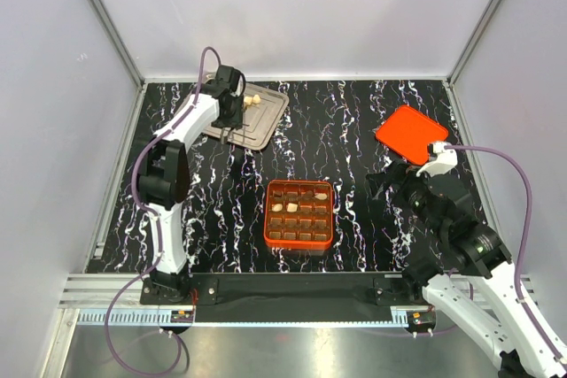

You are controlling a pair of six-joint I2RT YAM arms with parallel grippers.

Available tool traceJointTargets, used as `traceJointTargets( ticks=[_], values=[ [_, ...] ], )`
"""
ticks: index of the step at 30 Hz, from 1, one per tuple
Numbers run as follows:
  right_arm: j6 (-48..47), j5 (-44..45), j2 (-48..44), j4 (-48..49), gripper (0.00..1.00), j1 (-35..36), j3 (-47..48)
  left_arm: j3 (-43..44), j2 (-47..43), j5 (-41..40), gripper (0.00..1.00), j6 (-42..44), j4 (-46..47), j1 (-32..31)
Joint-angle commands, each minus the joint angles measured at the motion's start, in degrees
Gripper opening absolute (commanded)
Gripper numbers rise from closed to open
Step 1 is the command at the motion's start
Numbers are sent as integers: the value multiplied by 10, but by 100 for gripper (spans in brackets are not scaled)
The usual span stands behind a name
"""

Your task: Pack the chocolate

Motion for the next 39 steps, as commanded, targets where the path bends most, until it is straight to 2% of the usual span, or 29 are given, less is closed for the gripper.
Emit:
traceJointTargets(
  ticks=[1, 10, 24, 30, 39],
  values=[
    [-15, 16, 6, 38, 100, 2, 1, 12, 8, 14, 47, 18, 26, 0],
    [-12, 17, 7, 40, 100, 2, -3, 23, 7, 13, 42, 4, 1, 1],
    [-10, 34, -3, 11, 100, 2, 23, 0, -117, 33, 36, -15, -61, -17],
    [-14, 55, -10, -15, 100, 2, 41, -28, -196, 59, 34, -9, -93, -70],
    [-17, 74, -20, -44, 99, 2, 55, -127, -343, 98, 34, -22, -119, -206]
  ],
)
